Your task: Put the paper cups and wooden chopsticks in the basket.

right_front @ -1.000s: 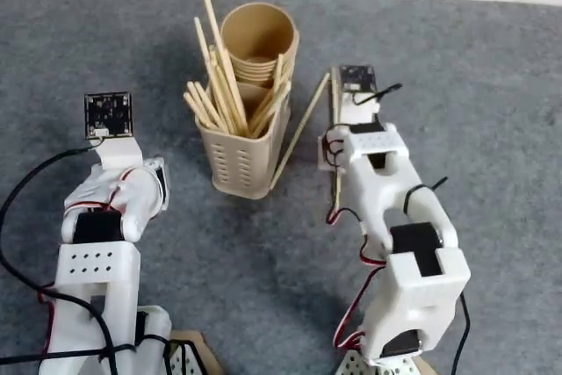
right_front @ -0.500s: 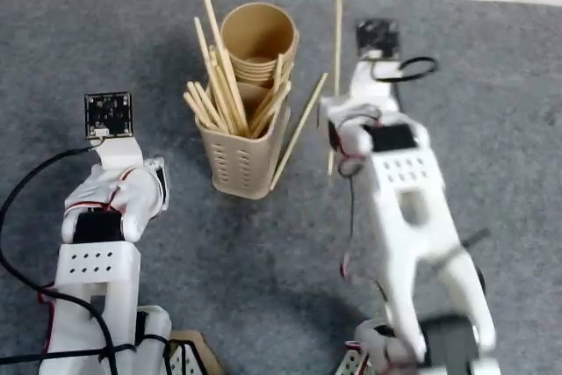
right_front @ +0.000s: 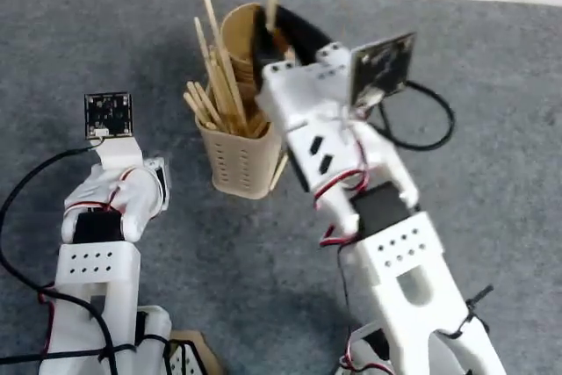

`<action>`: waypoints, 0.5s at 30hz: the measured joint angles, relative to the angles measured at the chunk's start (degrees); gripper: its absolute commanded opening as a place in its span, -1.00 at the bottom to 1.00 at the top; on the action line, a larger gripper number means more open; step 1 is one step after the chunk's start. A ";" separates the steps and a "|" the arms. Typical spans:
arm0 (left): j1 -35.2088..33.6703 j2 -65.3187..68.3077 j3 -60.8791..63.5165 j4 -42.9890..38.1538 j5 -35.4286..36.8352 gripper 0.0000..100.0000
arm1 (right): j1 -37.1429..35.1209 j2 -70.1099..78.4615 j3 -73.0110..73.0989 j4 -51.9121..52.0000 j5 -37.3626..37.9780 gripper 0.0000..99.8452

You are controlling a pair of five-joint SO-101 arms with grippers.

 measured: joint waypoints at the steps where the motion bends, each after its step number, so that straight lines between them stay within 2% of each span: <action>1: 0.00 0.00 0.00 0.00 0.00 -0.69 | -0.35 0.00 1.58 -1.41 0.00 -0.99; 8: 0.00 0.00 0.00 0.00 0.00 -0.69 | -0.79 0.00 16.26 -10.55 0.00 -0.98; 15: 0.00 0.00 0.00 0.00 0.00 -0.69 | -0.79 0.00 23.12 -15.30 0.00 -0.80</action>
